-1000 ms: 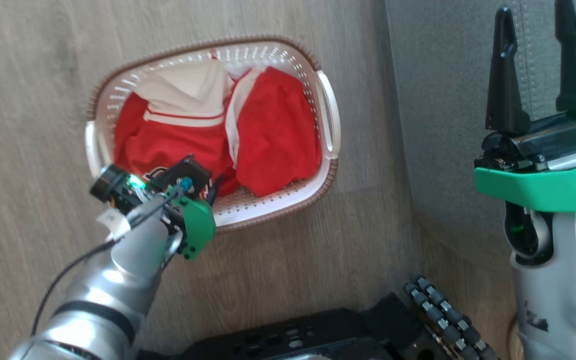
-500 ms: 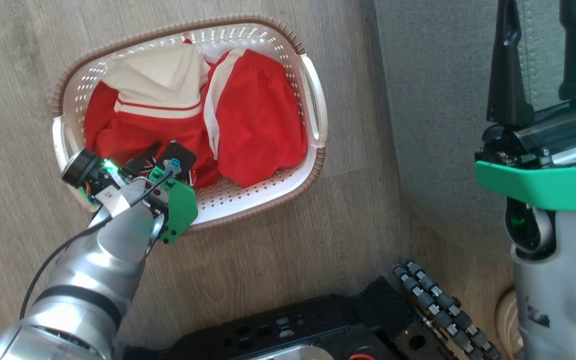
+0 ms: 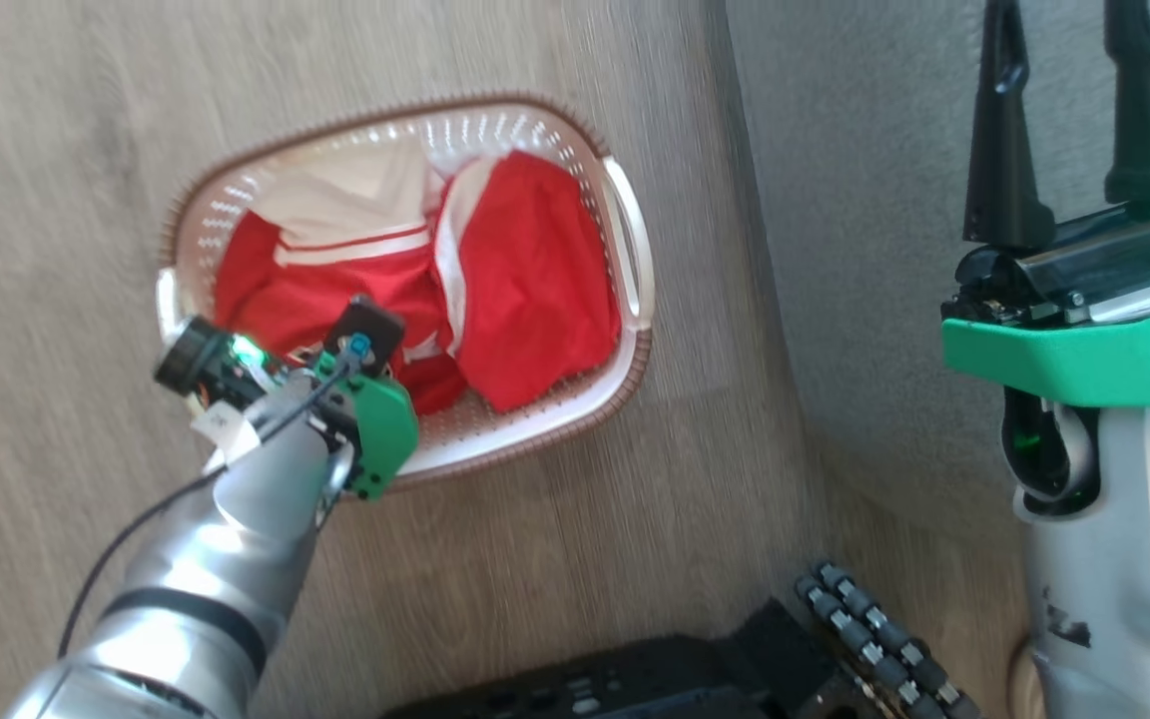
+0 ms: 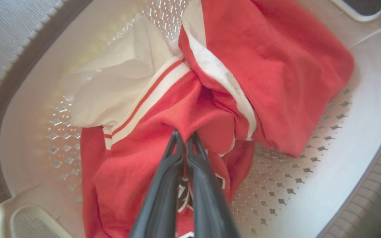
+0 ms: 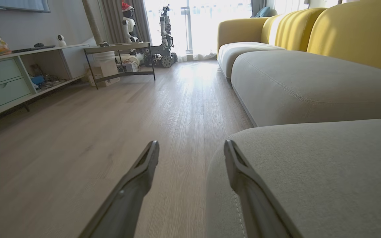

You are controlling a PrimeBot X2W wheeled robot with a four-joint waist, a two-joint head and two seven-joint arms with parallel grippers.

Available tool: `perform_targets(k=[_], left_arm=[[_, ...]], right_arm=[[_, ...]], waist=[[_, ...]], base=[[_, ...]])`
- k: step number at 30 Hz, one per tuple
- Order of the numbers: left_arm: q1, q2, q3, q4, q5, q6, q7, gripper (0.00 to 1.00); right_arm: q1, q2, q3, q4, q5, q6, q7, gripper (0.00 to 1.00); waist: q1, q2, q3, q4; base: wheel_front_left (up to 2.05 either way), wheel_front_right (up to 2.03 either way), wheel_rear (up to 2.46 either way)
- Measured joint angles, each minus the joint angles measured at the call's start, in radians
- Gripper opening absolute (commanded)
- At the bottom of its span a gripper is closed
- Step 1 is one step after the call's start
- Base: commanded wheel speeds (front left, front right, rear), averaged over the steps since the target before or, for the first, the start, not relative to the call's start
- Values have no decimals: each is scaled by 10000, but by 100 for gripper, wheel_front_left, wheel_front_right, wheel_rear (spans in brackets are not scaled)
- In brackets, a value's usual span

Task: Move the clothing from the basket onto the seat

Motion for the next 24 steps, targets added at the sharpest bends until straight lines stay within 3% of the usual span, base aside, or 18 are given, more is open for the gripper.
perform_targets(k=[6, 15, 24], left_arm=[[716, -75, 127, -213, -663, -247, -629, 0], [1918, -96, 52, -1852, -2644, -790, -947, 0], [2581, -98, -384, -3064, -3774, -692, -1034, 0]], right_arm=[[344, 0, -4, 585, -146, 0, 0, 100], [1567, 0, -165, 1561, -410, 0, 2, 100], [2736, 2, -353, 2153, -554, 0, 2, 100]], waist=[[0, 0, -1073, 257], [-1, 1, -3086, 771], [-2, 0, -4914, 1288]], base=[[0, 0, 0], [0, 0, 0], [0, 0, 0]])
